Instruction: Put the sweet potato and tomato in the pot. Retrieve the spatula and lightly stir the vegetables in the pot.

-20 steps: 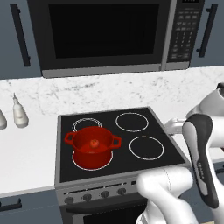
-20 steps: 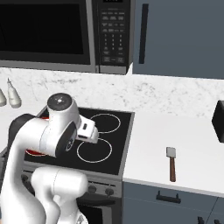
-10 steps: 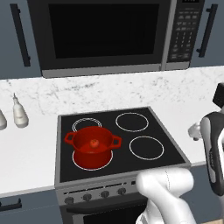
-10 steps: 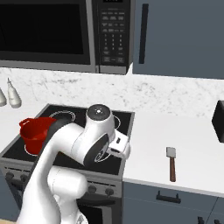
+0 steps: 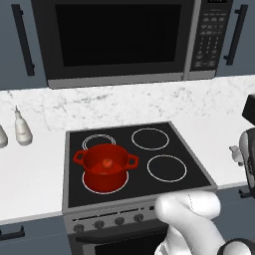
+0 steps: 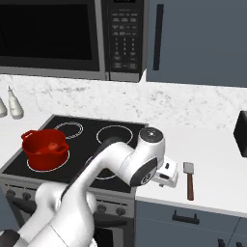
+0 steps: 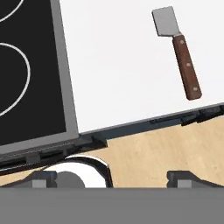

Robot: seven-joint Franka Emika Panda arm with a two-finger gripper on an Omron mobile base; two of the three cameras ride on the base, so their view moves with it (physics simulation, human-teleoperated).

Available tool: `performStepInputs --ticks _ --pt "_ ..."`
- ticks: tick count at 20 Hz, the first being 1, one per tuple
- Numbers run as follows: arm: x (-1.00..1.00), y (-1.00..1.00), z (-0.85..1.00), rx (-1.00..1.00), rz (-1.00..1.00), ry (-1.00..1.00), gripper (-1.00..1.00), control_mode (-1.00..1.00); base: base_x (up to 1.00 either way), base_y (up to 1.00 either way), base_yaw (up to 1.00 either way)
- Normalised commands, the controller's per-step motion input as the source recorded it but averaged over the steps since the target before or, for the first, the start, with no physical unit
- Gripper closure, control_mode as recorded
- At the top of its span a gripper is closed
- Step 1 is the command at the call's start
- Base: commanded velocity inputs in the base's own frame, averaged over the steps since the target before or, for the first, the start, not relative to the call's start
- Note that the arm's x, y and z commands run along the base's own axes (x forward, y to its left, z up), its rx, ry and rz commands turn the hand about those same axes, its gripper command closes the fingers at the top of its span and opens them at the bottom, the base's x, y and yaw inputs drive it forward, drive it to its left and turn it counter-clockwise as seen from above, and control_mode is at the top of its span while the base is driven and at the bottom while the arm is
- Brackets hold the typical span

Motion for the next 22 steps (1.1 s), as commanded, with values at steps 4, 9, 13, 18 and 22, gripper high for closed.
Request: performStepInputs --ticks 4,9,13,18,22 --pt "0.31 -0.99 -0.51 0.00 0.01 0.35 -1.00 -1.00 0.00 0.00 0.00" --pt "0.10 -0.99 -0.35 0.01 0.06 0.38 -1.00 -1.00 0.00 0.00 0.00" --pt "0.25 -0.96 -0.41 0.00 0.16 0.00 -1.00 -1.00 0.00 0.00 0.00" --pt "0.45 -0.48 -0.46 0.00 0.14 -0.03 -1.00 -1.00 0.00 0.00 0.00" --pt "0.43 -0.10 -0.61 0.01 0.10 0.00 -1.00 -1.00 0.00 0.00 0.00"
